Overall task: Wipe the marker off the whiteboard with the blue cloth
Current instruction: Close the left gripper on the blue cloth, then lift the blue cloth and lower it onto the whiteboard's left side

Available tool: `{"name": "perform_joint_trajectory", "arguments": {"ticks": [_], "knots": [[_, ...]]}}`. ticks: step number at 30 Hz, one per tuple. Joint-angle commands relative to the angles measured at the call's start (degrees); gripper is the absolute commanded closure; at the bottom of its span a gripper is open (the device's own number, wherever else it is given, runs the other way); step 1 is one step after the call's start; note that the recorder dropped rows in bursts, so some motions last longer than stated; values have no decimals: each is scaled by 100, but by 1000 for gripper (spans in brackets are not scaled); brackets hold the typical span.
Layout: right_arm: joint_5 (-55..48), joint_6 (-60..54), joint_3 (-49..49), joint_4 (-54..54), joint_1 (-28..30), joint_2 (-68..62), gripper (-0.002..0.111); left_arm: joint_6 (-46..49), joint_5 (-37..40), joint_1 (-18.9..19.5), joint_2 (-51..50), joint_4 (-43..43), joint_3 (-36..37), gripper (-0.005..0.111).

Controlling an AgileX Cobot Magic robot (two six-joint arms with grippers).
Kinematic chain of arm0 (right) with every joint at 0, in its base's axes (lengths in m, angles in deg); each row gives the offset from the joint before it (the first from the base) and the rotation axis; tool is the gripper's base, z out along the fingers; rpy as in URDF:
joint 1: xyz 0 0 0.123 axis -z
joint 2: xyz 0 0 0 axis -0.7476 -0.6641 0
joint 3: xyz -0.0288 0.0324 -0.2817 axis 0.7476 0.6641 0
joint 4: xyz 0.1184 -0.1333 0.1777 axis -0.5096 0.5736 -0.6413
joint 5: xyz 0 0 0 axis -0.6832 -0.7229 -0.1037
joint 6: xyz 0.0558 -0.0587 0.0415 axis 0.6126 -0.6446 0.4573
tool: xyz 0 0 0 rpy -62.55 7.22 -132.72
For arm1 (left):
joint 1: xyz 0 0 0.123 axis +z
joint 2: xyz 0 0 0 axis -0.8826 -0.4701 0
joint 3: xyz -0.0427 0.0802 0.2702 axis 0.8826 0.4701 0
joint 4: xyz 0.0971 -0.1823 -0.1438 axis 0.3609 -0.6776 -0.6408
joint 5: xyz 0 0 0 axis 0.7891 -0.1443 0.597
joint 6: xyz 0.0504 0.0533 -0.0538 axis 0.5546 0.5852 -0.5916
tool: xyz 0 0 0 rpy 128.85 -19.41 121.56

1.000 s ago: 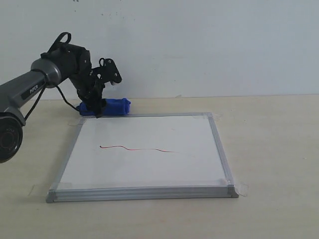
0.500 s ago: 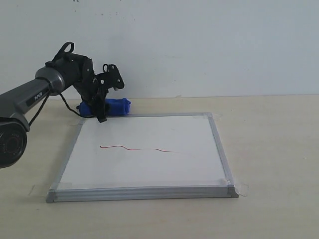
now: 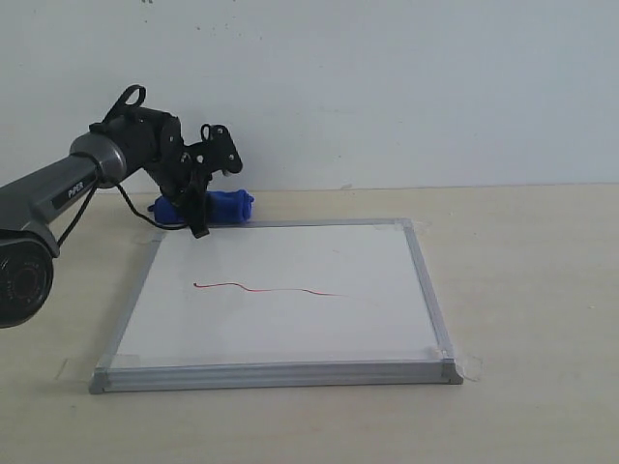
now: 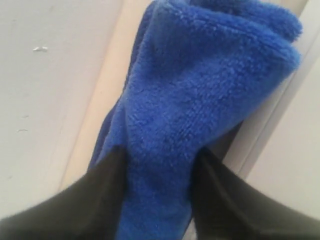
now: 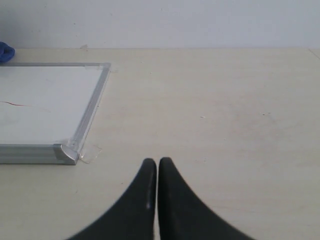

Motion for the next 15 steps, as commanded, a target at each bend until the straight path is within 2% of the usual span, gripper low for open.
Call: {"name": "perform_joint_trajectory", "arguments": {"ticks": [1,2,10,12,15], "knots": [[30,0,-8,34,29,30,107,90,-81,-26,15,-250,-31,97],[30,0,-8,34,29,30,107,104,-81,-26,15,-250,-31,102],[30,0,-8,34,29,30,107,6,-43,-26,132,-263,-40,103],[30,0,-8,34,29,30,107,-29,164,-3,330,-505,-40,103],[30,0,-8,34,29,30,107,-585,613,77,825,-980,-40,103]]}}
